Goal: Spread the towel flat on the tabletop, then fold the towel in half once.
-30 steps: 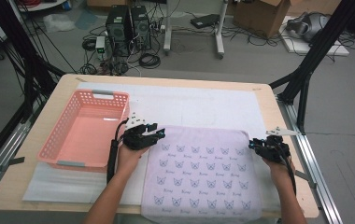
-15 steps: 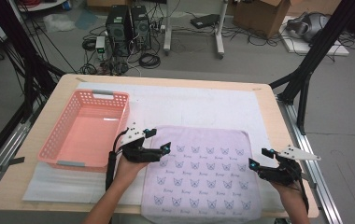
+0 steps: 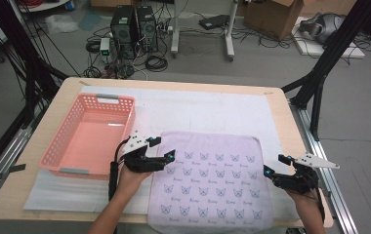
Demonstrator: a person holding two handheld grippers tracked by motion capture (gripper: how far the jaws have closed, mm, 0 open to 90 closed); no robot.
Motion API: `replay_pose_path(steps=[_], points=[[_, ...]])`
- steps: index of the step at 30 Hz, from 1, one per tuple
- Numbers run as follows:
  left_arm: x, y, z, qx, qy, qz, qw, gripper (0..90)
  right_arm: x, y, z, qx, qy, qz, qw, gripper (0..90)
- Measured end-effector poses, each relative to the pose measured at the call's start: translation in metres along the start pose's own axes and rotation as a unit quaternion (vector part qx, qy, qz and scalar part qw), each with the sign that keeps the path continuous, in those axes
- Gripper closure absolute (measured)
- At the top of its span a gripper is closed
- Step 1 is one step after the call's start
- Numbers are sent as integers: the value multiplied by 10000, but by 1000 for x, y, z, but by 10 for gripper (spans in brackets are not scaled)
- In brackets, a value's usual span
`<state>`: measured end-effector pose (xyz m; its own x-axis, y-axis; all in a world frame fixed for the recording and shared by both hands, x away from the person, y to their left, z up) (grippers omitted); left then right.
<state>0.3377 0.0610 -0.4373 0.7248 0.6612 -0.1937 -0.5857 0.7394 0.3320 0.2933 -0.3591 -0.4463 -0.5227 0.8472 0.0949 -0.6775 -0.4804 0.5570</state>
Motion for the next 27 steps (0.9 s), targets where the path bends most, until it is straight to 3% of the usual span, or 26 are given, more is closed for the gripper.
replay_pose_path(steps=[6,12,18,21,25,27], points=[[7,2,-1,36,88,287,9995,257,-3,-3,-2,70,-87,-85,9999,201],[15,2,-5,147,212,377,9990,272,-8,-8,-7,208,-217,-158,9994,201],[16,-3,-9,333,304,306,9985,272,-10,-13,-8,313,-200,-202,9991,201],[19,-7,-13,532,313,403,9973,282,-10,-15,-8,274,-237,-234,9991,201],[25,-12,-19,778,493,581,9941,316,-10,-21,-8,366,-266,-272,9986,199],[27,-13,-21,835,458,634,9934,324,-10,-25,-7,413,-324,-332,9981,172]])
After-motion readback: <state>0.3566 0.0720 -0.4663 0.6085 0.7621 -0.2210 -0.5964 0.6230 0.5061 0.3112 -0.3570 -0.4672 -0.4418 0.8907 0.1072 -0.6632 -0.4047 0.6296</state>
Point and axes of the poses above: each handheld gripper's, and its own axes: y roughly backward along the jaws, z roughly out of its top, x roughly to its left, the point moved 5 cm from there along -y, roughly forward along the jaws, and after that the axes turned 5 degrees about x, right-handed, at the moved point
